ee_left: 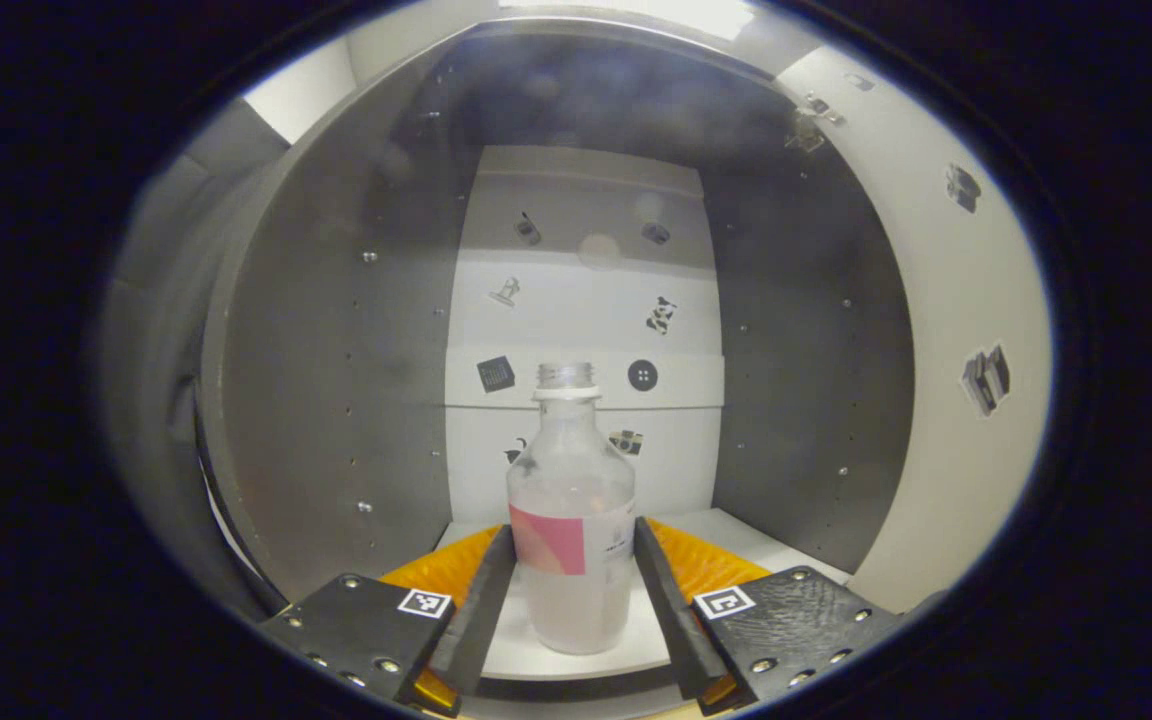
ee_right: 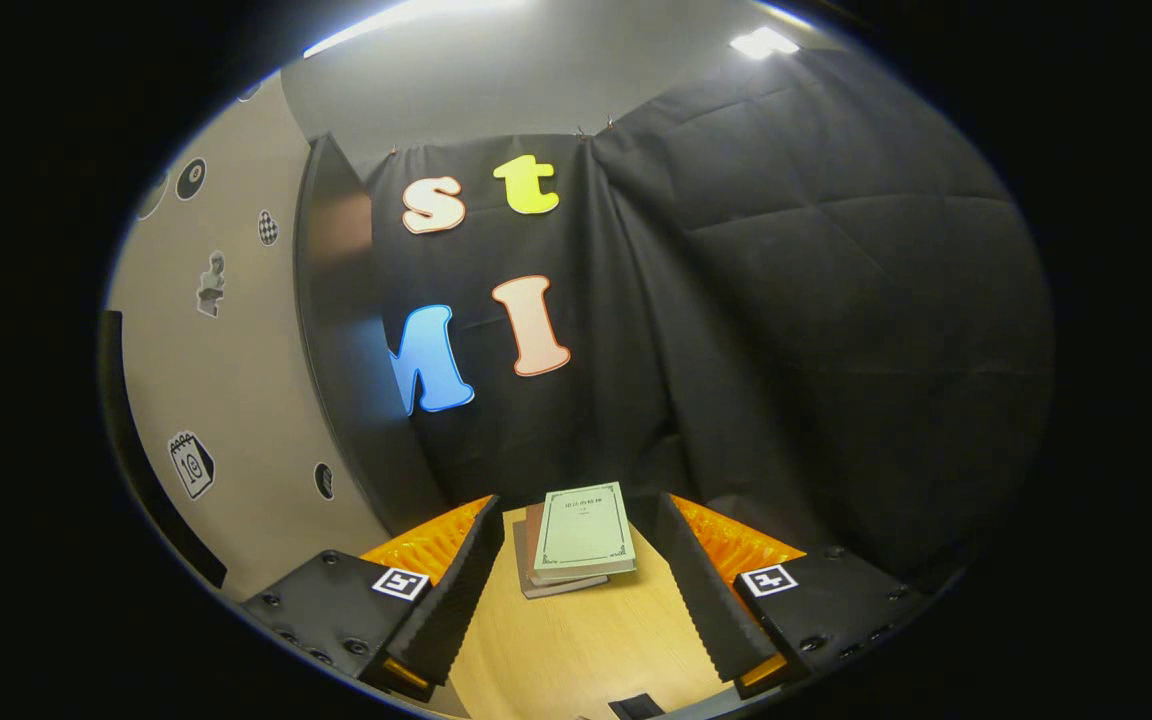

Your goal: Open the cabinet door with the right hand, grasp the bottle in the cabinet with the left hand and place it on the coaster, then close the cabinet door with the right hand.

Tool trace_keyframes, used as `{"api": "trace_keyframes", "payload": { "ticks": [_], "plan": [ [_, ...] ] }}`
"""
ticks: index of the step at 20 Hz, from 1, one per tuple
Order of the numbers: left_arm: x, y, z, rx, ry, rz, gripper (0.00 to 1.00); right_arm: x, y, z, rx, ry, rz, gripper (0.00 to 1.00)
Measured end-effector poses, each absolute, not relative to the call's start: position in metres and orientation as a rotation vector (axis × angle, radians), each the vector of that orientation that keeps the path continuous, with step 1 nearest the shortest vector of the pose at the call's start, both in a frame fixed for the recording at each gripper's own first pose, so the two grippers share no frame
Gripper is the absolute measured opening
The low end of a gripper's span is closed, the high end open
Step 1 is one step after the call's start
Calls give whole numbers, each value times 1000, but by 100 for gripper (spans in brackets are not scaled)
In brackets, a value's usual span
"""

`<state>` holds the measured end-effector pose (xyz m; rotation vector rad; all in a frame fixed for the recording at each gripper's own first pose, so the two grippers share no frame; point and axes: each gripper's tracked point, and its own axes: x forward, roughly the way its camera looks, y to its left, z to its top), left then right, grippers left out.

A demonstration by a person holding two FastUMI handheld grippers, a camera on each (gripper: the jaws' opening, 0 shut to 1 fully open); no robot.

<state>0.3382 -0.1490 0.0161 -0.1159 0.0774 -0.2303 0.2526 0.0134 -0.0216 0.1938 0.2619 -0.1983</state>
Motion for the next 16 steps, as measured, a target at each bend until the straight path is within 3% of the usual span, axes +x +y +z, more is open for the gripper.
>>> {"api": "trace_keyframes", "payload": {
  "ticks": [7,16],
  "plan": [
    [278,-98,32,-91,15,-157,70,259,30,-15,161,253,-101,97],
    [179,-27,-14,-90,63,-24,75,253,39,-24,170,276,-15,97]
  ]
}}
